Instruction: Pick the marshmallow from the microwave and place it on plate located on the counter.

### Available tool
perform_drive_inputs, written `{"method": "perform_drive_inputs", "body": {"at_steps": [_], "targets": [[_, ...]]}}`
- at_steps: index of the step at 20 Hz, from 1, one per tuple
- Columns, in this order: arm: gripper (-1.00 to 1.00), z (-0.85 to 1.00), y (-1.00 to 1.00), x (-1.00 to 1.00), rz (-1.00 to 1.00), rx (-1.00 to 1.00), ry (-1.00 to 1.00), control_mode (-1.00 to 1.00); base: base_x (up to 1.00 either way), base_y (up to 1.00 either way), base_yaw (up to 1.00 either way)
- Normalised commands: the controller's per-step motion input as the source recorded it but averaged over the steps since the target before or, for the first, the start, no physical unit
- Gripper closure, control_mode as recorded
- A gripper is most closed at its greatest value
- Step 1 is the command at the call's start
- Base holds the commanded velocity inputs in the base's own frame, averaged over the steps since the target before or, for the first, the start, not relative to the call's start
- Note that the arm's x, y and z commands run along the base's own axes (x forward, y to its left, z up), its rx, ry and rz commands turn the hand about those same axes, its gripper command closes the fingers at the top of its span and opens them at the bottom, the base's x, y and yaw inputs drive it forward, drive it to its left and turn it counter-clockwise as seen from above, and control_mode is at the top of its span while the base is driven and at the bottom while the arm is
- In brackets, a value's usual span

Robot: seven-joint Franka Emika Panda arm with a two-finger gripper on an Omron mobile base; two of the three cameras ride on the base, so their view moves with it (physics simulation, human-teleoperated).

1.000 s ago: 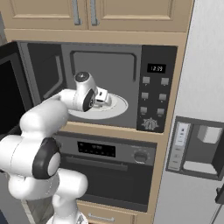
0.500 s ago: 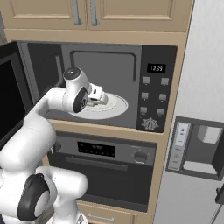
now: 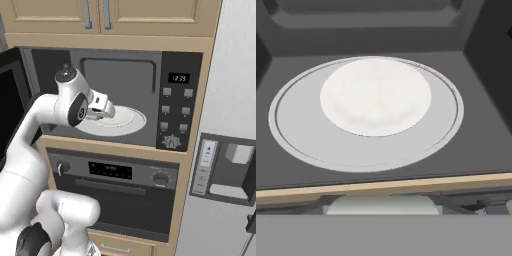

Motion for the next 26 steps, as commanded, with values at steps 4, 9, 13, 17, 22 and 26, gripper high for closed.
{"method": "perform_drive_inputs", "body": {"at_steps": [4, 9, 13, 17, 22, 26], "targets": [[1.00, 0.25, 0.00, -0.67, 0.00, 0.00, 0.00, -1.00, 0.00, 0.00, 0.00], [1.00, 0.10, 0.05, -0.58, 0.00, 0.00, 0.00, -1.00, 0.00, 0.00, 0.00], [1.00, 0.13, 0.00, -0.53, 0.00, 0.00, 0.00, -1.00, 0.00, 0.00, 0.00], [1.00, 0.11, 0.00, -0.62, 0.00, 0.00, 0.00, -1.00, 0.00, 0.00, 0.00], [1.00, 0.06, 0.00, -0.63, 0.00, 0.00, 0.00, -1.00, 0.00, 0.00, 0.00], [1.00, 0.07, 0.00, -0.58, 0.00, 0.00, 0.00, -1.00, 0.00, 0.00, 0.00]]}}
